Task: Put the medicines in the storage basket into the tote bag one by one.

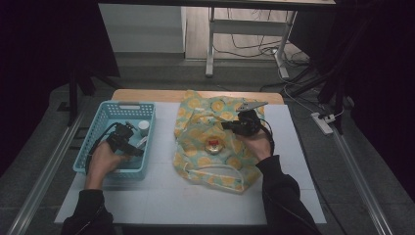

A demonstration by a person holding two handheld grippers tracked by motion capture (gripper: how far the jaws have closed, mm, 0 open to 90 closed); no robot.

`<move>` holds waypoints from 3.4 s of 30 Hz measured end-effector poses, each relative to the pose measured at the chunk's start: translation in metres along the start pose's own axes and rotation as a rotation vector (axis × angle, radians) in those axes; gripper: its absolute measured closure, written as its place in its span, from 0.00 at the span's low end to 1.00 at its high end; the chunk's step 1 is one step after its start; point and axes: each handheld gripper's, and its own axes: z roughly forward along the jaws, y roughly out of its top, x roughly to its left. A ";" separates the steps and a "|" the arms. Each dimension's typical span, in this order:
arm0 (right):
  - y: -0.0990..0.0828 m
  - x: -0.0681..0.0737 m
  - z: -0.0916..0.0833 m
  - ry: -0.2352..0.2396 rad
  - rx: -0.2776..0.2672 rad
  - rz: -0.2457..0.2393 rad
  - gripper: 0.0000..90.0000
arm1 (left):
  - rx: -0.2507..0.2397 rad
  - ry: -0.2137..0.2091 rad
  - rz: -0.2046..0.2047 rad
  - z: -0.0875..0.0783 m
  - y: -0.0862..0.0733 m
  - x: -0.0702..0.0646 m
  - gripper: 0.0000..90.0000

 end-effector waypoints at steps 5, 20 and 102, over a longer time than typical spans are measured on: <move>0.000 0.001 0.001 0.002 0.003 -0.004 0.99 | -0.004 -0.010 -0.001 -0.001 0.000 0.000 0.41; 0.000 0.001 0.000 0.000 0.000 -0.004 0.99 | -0.007 -0.032 -0.017 -0.003 -0.001 -0.001 0.81; 0.001 -0.002 -0.005 -0.016 -0.026 0.004 0.99 | -0.322 -0.137 0.089 -0.095 0.009 -0.046 0.83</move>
